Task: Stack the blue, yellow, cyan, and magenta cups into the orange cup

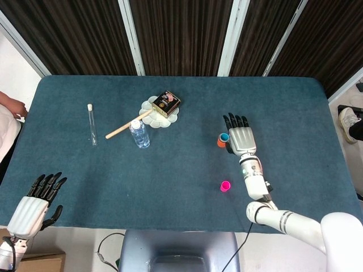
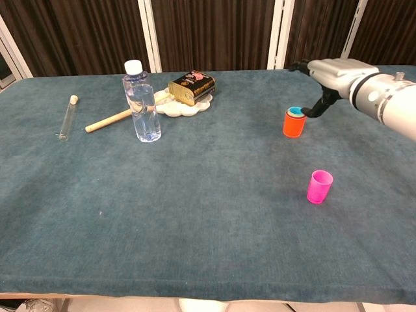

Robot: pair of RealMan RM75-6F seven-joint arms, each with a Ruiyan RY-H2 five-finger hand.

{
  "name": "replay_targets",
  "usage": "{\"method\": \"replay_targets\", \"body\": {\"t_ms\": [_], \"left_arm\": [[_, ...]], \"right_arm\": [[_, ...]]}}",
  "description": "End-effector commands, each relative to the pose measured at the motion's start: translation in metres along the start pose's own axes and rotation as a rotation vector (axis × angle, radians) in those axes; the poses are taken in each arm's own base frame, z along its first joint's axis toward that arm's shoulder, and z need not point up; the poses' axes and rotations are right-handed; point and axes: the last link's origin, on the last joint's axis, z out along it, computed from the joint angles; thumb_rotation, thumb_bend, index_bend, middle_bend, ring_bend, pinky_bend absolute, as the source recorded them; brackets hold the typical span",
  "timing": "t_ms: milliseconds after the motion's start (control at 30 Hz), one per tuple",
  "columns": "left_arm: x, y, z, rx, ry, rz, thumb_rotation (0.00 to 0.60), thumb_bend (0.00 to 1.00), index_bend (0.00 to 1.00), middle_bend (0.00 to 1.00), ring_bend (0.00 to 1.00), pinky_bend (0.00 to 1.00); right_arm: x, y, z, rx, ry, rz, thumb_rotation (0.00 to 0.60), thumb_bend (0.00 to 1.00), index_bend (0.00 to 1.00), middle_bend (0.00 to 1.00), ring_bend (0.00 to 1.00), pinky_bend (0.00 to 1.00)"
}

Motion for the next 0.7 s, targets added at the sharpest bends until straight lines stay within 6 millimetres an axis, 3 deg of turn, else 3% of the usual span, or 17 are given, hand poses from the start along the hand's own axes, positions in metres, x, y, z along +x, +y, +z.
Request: {"method": "replay_targets", "body": {"t_ms": [33, 167, 267, 367, 500, 700], "left_arm": [[0.000, 0.000, 0.000, 0.001, -0.001, 0.001, 0.600, 0.47, 0.00, 0.00, 0.00, 0.06], [-0.001, 0.002, 0.000, -0.001, -0.004, 0.004, 0.600, 0.47, 0.00, 0.00, 0.00, 0.06], [-0.001, 0.003, 0.000, -0.004, 0.000, 0.004, 0.600, 0.47, 0.00, 0.00, 0.00, 0.06], [0.000, 0.003, -0.002, -0.005, 0.003, 0.003, 0.600, 0.47, 0.00, 0.00, 0.00, 0.06], [0.000, 0.004, -0.003, -0.011, 0.003, 0.001, 0.600, 0.47, 0.00, 0.00, 0.00, 0.06], [-0.001, 0.004, -0.003, -0.015, -0.003, 0.000, 0.600, 0.47, 0.00, 0.00, 0.00, 0.06]], "right_arm": [[0.013, -0.008, -0.047, 0.176, 0.015, 0.072, 0.600, 0.45, 0.08, 0.00, 0.00, 0.00], [0.016, -0.019, -0.107, 0.376, -0.038, 0.079, 0.600, 0.45, 0.16, 0.00, 0.00, 0.00], [0.008, -0.017, -0.139, 0.458, -0.091, 0.016, 0.600, 0.45, 0.20, 0.00, 0.00, 0.00], [-0.005, -0.009, -0.156, 0.479, -0.148, -0.028, 0.600, 0.45, 0.18, 0.00, 0.00, 0.00], [-0.018, 0.006, -0.160, 0.452, -0.153, -0.086, 0.600, 0.45, 0.23, 0.00, 0.00, 0.00], [-0.028, 0.022, -0.144, 0.370, -0.125, -0.106, 0.600, 0.45, 0.30, 0.00, 0.00, 0.00]]}}
